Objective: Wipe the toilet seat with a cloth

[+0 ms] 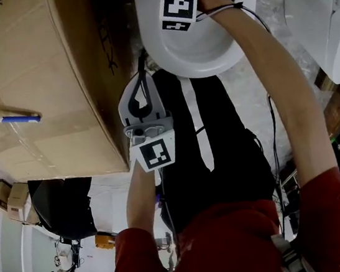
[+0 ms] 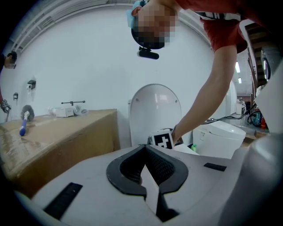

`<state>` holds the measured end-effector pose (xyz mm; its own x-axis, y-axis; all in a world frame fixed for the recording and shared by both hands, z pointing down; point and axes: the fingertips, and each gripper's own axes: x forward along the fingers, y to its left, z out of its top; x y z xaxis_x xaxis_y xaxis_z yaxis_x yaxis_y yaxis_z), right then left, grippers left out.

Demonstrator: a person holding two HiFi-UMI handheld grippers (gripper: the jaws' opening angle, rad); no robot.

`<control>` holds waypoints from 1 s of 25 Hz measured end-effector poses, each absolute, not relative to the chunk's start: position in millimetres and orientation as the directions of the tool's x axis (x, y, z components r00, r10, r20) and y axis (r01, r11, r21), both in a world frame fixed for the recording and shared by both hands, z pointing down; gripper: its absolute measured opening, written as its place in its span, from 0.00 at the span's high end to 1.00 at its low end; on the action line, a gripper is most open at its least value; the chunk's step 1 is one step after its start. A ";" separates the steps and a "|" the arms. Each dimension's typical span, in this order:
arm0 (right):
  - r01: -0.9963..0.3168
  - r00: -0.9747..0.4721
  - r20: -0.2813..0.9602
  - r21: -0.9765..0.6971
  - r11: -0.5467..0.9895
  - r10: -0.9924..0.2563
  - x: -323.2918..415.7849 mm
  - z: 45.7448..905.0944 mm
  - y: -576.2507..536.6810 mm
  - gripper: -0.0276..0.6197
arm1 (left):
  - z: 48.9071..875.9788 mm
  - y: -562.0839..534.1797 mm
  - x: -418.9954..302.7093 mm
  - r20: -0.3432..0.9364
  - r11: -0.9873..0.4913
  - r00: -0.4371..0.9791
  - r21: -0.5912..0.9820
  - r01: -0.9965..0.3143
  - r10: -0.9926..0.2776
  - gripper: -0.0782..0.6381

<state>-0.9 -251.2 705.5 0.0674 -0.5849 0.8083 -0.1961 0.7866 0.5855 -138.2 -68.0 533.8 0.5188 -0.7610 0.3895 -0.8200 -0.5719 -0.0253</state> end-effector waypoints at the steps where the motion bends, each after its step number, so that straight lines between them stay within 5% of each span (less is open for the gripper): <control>1: -0.187 0.070 0.801 0.595 0.781 -0.594 7.2 706.2 -247.3 0.83 | 533.8 -69.2 -136.2 0.388 -0.572 0.520 -0.024 -0.820 -0.761 0.87; 8: -0.238 0.113 0.800 0.598 0.766 -0.590 85.1 710.0 -216.3 0.83 | 533.8 -73.2 -116.0 0.383 -0.599 0.548 -0.020 -0.800 -0.744 0.87; 17: -0.515 0.213 0.844 0.525 0.678 -0.491 209.8 715.7 -163.6 0.83 | 526.8 -74.0 -89.9 0.372 -0.632 0.580 -0.024 -0.774 -0.725 0.87; 25: -0.653 0.219 0.868 0.471 0.594 -0.447 232.5 707.8 -131.0 0.83 | 500.4 -73.2 -71.7 0.361 -0.651 0.599 -0.030 -0.759 -0.715 0.87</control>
<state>232.5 -131.0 707.8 0.2192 -0.4465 0.8675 -0.6527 0.5938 0.4705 -71.7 -73.2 500.4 0.5988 -0.7148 0.3613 -0.7587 -0.6508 -0.0300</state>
